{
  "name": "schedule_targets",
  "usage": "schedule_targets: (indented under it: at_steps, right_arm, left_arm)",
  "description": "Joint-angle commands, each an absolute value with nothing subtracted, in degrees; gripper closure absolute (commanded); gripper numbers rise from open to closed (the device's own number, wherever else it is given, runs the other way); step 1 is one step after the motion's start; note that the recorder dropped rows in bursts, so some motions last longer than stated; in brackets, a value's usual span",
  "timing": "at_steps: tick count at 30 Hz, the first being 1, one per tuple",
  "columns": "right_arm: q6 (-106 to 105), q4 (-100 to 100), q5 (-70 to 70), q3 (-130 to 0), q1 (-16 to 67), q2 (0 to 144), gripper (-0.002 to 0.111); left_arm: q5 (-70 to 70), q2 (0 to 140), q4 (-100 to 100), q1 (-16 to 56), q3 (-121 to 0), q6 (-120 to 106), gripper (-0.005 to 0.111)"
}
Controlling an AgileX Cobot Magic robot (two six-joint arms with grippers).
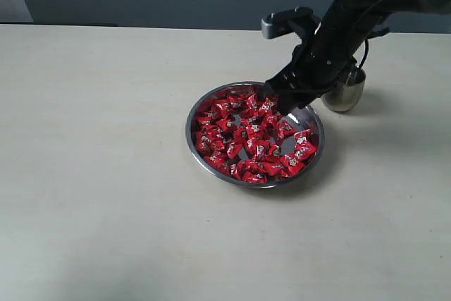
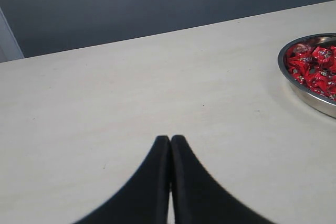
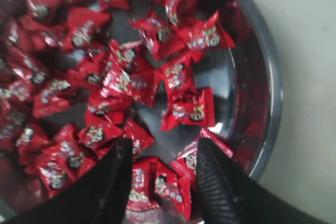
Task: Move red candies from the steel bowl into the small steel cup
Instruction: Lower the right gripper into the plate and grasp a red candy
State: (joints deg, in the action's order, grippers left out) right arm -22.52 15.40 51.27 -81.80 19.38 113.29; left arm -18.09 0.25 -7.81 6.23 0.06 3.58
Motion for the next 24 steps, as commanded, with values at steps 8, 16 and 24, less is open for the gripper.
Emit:
schedule_targets:
  at_steps: [8,16,24]
  right_arm:
    - [-21.8,14.1,47.9,-82.2,19.5,120.3,0.069]
    - [-21.8,14.7,44.4,-82.2,19.5,120.6,0.069]
    - [-21.8,14.7,44.5,-82.3,19.5,122.8,0.069]
  left_arm:
    - [-17.8,0.0,-7.7,6.4,0.0,3.9,0.106]
    - [-17.8,0.0,-7.7,6.4,0.0,3.9,0.106]
    - [-17.8,0.0,-7.7,6.4,0.0,3.9,0.106]
